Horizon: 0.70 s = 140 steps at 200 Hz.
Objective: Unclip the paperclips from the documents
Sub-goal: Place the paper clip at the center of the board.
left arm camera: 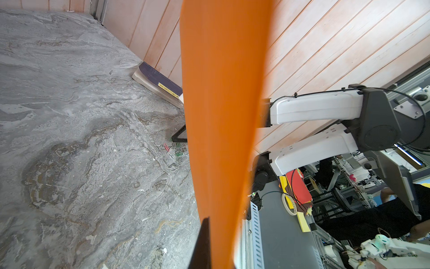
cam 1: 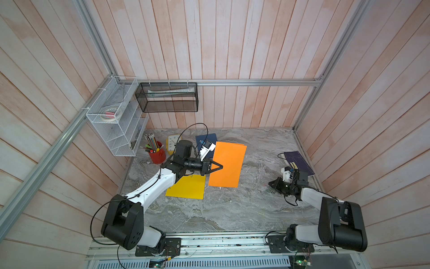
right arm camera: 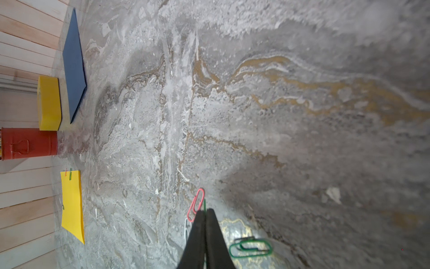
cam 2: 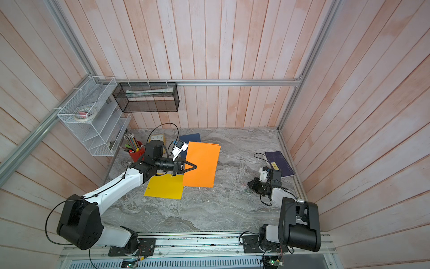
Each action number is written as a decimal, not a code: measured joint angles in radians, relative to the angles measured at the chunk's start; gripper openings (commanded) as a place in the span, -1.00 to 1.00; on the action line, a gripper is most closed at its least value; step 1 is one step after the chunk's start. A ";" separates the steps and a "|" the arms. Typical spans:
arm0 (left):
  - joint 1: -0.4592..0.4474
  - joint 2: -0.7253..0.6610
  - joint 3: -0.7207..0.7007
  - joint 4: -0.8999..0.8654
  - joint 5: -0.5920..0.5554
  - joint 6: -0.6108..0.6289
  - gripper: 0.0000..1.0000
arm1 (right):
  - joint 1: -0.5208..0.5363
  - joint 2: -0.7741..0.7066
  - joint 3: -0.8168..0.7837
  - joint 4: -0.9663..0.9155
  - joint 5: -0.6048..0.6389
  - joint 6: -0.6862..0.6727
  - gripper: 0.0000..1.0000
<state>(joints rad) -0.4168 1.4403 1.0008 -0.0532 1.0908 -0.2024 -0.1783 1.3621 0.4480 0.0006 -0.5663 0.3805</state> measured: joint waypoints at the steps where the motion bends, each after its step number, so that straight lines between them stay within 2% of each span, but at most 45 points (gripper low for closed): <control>1: 0.000 0.000 0.000 0.000 0.000 0.000 -1.00 | 0.000 0.001 0.000 -0.001 0.001 0.000 -0.84; 62: 0.000 0.000 -0.003 0.000 0.000 0.000 -1.00 | 0.000 0.016 0.015 -0.035 0.031 -0.031 -0.57; 140: 0.000 0.000 -0.005 0.000 -0.008 0.000 -1.00 | 0.001 -0.036 0.039 -0.104 0.064 -0.053 -0.50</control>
<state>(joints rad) -0.4168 1.4403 0.9962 -0.0528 1.0832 -0.2024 -0.1776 1.3262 0.4866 -0.1036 -0.5018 0.3279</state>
